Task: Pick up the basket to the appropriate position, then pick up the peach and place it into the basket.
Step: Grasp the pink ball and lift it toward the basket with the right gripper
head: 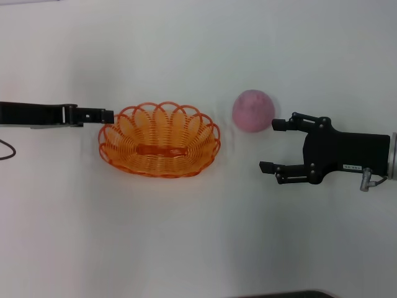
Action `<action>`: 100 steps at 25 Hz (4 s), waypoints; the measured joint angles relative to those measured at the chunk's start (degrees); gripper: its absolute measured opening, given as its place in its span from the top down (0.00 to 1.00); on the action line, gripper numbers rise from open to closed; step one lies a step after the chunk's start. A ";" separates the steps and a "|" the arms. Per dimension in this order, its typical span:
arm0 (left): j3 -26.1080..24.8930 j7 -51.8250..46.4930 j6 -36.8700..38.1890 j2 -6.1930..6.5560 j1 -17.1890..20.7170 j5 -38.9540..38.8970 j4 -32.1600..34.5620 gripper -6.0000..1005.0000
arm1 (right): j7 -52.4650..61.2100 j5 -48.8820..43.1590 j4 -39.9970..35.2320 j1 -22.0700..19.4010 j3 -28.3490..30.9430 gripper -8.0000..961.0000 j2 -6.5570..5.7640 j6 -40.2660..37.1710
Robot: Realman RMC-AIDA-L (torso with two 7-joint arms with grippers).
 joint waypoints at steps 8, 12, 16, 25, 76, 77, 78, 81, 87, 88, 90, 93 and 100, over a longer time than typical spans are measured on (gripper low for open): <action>-2.49 27.93 5.76 0.80 3.09 -13.12 -1.45 0.14 | 0.00 0.05 0.00 -0.01 0.00 0.03 0.00 0.00; -4.32 38.19 7.93 1.58 3.81 -15.64 -2.56 0.14 | 0.00 0.14 0.00 0.28 0.00 0.03 0.00 0.00; -3.94 42.40 7.62 1.00 4.19 -15.26 -2.65 0.14 | 0.00 0.18 0.00 0.45 0.00 0.03 0.00 0.00; -4.00 48.20 5.70 0.92 4.66 -15.21 -4.01 0.14 | 0.00 0.36 0.00 0.59 0.00 0.03 0.00 0.00; -13.34 62.97 11.78 -0.02 16.08 -14.08 -7.05 0.15 | 28.04 -4.88 -15.94 -1.16 3.31 0.02 -0.67 -9.98; -13.35 62.97 11.77 -0.01 16.02 -14.09 -7.05 0.15 | 31.51 -6.34 -17.23 -0.35 3.18 0.02 -0.71 -10.59; -13.34 62.97 11.67 -0.01 16.00 -14.11 -7.05 0.15 | 34.88 -8.02 -18.55 0.67 3.03 0.02 -0.74 -11.31; -13.29 63.10 11.01 0.00 15.97 -14.13 -7.62 0.15 | 43.23 -13.08 -21.24 3.83 2.62 0.02 -0.74 -12.79; -13.27 63.41 10.43 0.05 15.88 -13.80 -8.42 0.15 | 54.43 -23.05 -23.99 9.84 2.04 0.02 -0.77 -12.45; -13.23 63.42 10.43 0.03 15.88 -13.79 -8.43 0.15 | 55.70 -24.45 -24.55 10.76 1.88 0.02 -0.78 -12.25; -13.19 63.42 10.43 0.02 15.88 -13.78 -8.45 0.15 | 57.55 -27.25 -25.85 12.37 1.37 0.02 -0.78 -11.92; -13.10 63.43 10.43 0.00 15.89 -13.76 -8.49 0.15 | 58.93 -30.78 -27.75 14.52 -0.13 0.02 -0.59 -11.72; -13.06 64.48 10.45 0.00 15.86 -13.92 -9.47 0.15 | 58.18 -33.10 -32.75 16.85 -10.73 0.02 0.00 -11.58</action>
